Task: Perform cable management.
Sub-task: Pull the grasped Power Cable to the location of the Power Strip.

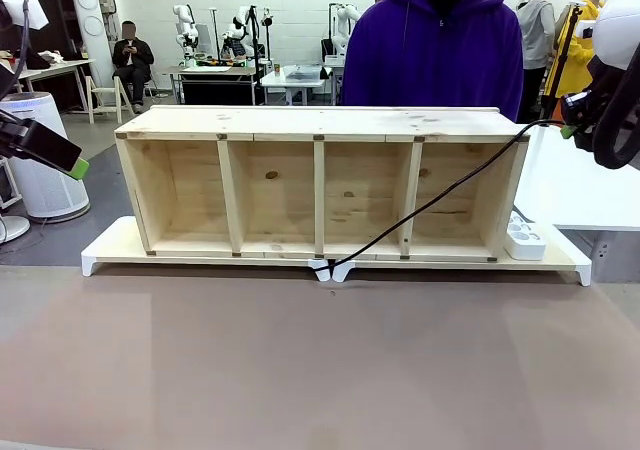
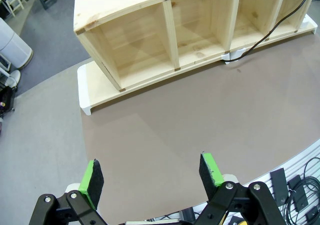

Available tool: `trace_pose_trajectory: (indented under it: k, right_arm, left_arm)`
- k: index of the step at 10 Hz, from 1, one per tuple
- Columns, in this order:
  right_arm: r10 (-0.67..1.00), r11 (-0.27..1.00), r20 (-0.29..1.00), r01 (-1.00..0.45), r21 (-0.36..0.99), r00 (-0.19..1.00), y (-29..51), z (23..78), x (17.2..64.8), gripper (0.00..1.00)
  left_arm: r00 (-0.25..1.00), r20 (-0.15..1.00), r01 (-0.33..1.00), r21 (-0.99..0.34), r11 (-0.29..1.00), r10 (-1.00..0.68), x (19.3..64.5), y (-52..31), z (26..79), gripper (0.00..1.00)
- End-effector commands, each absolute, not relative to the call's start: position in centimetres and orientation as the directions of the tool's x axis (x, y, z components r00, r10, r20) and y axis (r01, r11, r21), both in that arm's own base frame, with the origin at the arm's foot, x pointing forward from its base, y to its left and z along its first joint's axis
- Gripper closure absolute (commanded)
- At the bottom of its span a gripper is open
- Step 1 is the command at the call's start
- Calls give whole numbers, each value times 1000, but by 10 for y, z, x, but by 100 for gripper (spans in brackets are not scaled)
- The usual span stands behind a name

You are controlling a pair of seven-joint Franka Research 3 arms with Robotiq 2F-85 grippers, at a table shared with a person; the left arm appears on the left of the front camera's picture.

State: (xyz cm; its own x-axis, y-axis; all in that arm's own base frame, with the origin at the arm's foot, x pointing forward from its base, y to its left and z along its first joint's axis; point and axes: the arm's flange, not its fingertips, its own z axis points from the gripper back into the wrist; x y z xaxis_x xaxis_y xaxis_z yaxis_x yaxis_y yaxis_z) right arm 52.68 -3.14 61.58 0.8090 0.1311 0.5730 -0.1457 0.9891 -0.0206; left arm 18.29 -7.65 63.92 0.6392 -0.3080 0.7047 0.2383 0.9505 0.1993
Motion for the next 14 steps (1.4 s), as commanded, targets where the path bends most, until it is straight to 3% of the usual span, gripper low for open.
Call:
trace_pose_trajectory:
  k: [1,4,14]
  right_arm:
    - [92,995,571,-92,-28,816,-39,625,517,84]
    - [69,997,584,-76,-12,809,-55,629,502,84]
    - [71,997,505,-61,-37,860,-40,617,524,84]
  left_arm:
    - [635,708,236,202,950,-308,184,-76,638,0]
    - [635,708,236,202,950,-308,184,-76,638,0]
    - [635,708,236,202,950,-308,184,-76,638,0]
